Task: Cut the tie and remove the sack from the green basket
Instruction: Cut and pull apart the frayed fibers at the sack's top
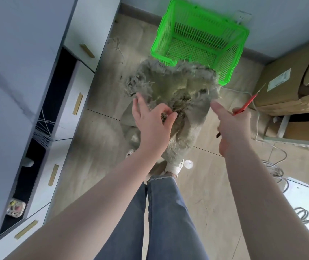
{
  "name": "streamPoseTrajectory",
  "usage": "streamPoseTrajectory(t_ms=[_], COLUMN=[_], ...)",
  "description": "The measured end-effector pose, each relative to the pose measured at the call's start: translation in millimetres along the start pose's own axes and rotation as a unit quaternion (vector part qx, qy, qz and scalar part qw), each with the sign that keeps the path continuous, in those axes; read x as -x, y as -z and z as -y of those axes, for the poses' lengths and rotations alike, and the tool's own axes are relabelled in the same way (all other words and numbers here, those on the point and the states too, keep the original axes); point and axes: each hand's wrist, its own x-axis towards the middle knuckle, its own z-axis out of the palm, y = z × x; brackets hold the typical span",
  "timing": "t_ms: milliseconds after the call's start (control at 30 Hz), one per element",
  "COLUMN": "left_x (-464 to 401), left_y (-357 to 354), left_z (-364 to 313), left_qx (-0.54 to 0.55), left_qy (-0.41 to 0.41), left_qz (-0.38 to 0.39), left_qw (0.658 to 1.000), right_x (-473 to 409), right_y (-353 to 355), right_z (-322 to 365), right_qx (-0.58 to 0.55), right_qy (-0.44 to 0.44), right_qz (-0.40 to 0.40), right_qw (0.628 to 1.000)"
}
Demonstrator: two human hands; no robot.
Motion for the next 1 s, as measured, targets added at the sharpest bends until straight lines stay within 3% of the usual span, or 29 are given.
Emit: streamPoseTrajectory(t_ms=[67,167,267,367,433,533,667,733,800,900,1000], left_x=[7,24,32,25,13,-3,-13,-19,-23,-31,-39], left_y=[0,-4,-6,-4,-3,0,14,18,27,47,62], left_z=[-6,-12,-7,6,8,2,0,7,10,18,29], left_qx=[0.016,0.042,0.128,0.161,0.131,0.103,0.182,0.211,0.301,0.459,0.48], left_qy=[-0.016,-0.077,-0.07,0.008,0.115,0.276,0.3,0.292,0.283,0.297,0.258], left_qz=[-0.016,0.002,0.077,0.056,0.057,0.132,0.204,0.168,0.077,-0.09,-0.135], left_qw=[1.0,0.996,0.986,0.985,0.983,0.946,0.914,0.917,0.908,0.833,0.827], right_x=[5,16,8,2,5,10,5,-2,-12,-25,-27], right_y=[-10,-30,-35,-26,-21,-15,0,11,21,36,45], right_z=[-10,-23,-30,-34,-35,-38,-36,-32,-29,-25,-20], right_qx=[0.067,0.035,-0.016,-0.011,-0.016,-0.031,-0.063,-0.074,-0.078,-0.072,-0.122], right_qy=[-0.018,-0.043,-0.02,0.037,0.074,0.122,0.121,0.114,0.112,0.11,0.099], right_qz=[0.033,0.119,0.086,0.069,0.097,0.14,0.156,0.148,0.124,0.083,0.105], right_qw=[0.997,0.991,0.996,0.997,0.992,0.982,0.978,0.98,0.983,0.988,0.982])
